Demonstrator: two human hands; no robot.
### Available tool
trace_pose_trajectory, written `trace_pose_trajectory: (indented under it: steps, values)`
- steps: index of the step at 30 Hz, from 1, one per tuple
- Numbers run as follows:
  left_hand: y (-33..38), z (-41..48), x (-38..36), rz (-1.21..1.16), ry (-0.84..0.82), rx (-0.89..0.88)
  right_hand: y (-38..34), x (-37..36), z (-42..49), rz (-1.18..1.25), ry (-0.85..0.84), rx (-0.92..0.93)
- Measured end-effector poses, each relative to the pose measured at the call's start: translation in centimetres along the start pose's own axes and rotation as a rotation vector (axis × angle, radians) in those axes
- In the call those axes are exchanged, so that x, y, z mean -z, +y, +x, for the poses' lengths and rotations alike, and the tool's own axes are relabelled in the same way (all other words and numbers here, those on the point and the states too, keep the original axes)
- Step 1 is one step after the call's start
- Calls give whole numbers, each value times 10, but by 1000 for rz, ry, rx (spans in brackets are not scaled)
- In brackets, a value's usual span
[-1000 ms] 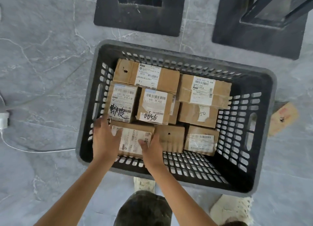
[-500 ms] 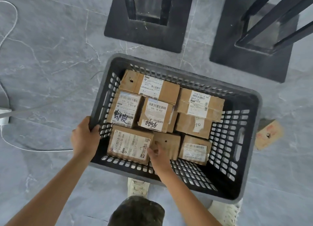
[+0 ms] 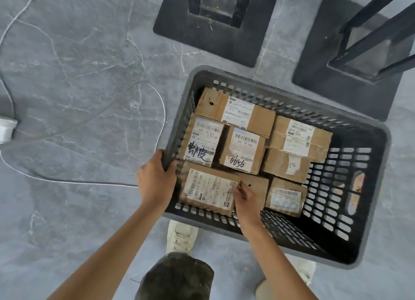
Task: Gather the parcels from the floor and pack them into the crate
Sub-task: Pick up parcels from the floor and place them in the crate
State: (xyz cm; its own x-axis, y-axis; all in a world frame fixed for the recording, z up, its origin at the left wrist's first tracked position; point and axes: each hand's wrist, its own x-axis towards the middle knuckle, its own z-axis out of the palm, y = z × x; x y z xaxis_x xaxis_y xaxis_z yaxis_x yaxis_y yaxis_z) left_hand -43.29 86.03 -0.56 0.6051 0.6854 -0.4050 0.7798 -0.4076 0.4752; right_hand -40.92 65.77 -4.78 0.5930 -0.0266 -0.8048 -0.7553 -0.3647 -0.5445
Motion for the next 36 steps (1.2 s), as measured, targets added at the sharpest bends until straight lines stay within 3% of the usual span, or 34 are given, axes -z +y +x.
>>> trace_pose_trajectory:
  steps: [9, 17, 20, 23, 30, 36]
  values:
    - [-3, -4, -18, 1, 67, -115, 2, -19, -1, -86, 90, 91]
    - [4, -3, 11, 49, -213, -94, -36, -5, 3, -345, -128, -106]
    - [22, -13, 45, 15, -79, -78, -65, 4, -30, -374, -100, -58]
    - [67, -35, 83, -81, -2, -191, -98, 21, -79, -284, -81, -8]
    - [216, -98, 169, -158, -109, -524, -187, 99, -197, -87, 116, 85]
    - [311, -154, 259, -208, -133, -658, -232, 206, -303, 166, 325, 139]
